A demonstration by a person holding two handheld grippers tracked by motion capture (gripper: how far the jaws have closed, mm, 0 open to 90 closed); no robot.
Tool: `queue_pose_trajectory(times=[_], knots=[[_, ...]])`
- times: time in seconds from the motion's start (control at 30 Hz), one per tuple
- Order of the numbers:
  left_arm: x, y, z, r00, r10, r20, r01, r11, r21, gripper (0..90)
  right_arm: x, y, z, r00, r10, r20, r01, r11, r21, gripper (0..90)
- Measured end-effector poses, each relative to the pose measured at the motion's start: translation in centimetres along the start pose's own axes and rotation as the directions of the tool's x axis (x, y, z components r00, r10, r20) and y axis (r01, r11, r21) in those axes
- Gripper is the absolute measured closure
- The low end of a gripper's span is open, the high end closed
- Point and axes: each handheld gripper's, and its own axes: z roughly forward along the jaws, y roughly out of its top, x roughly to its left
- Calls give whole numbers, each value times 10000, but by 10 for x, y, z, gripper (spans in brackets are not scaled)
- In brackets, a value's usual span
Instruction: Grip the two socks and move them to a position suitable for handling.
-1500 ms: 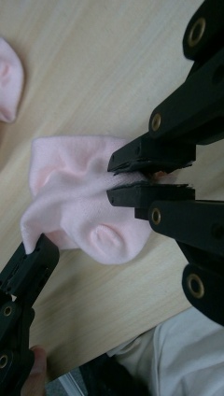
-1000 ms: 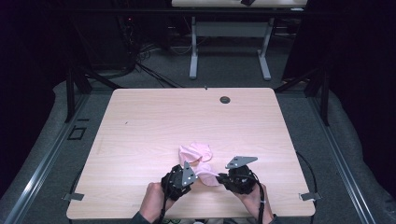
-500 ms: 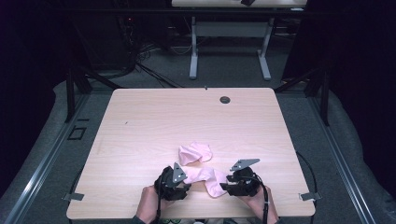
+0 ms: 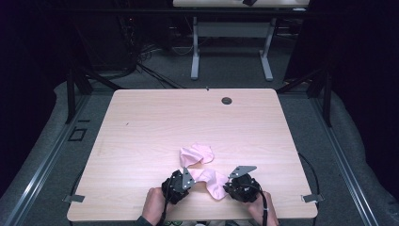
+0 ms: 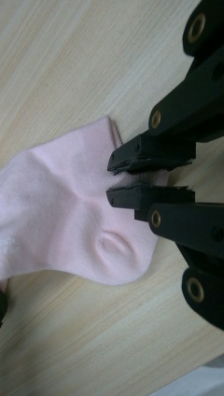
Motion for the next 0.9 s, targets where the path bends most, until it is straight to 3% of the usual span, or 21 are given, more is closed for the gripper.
queue_pose_trajectory(times=[0.13,0.17,0.2,0.23,0.27,0.3,0.33,0.43,0.53,0.63,0.67,0.7,0.73,0.83,0.9], knots=[[-3,-11,-12,9959,-586,695,595,9982,-120,870,-8,-1,-7,9990,-397,213,392,9989,269,826],[-3,-11,-12,9959,-586,695,595,9982,-120,863,-8,-1,-7,9990,-397,213,392,9989,269,826],[-5,-13,-16,9938,-787,785,801,9967,-146,814,-12,-1,-9,9987,-493,161,488,9983,310,758],[-5,-13,-16,9938,-787,785,801,9967,-146,708,-12,-1,-9,9987,-493,161,488,9983,310,758],[-4,-14,-19,9921,-953,821,968,9952,-146,631,-14,-1,-11,9989,-459,134,455,9984,337,623],[-3,-15,-22,9896,-1172,834,1198,9924,-271,631,-14,-1,-11,9989,-459,134,455,9984,337,623],[3,-18,-32,9795,-1781,937,1849,9803,-691,474,-18,-2,-16,9999,-98,-110,99,9999,29,547],[16,-20,-43,9631,-2547,871,2628,9597,-996,391,-23,-4,-24,9984,556,-59,-558,9974,-460,529],[24,-18,-39,9457,-3152,795,3212,9438,-780,409,-23,-5,-25,9956,932,24,-929,9944,-500,545],[24,-16,-31,9404,-3242,1024,3300,9429,-449,439,-18,-6,-21,9948,1018,33,-1015,9940,-409,589],[23,-13,-22,9337,-3397,1132,3441,9387,-211,458,-16,-7,-19,9944,1056,93,-1051,9935,-437,604],[23,-13,-22,9337,-3397,1132,3441,9387,-211,481,-16,-7,-19,9944,1056,93,-1051,9935,-437,604],[23,-11,-15,9296,-3487,1195,3520,9360,-73,494,-14,-7,-16,9948,1011,147,-1006,9944,-318,648],[23,-9,-11,9299,-3500,1134,3518,9361,44,572,-13,-7,-14,9955,930,175,-926,9955,-220,686],[22,-8,-8,9318,-3468,1075,3480,9375,80,671,-12,-7,-11,9955,938,159,-934,9954,-219,719]])
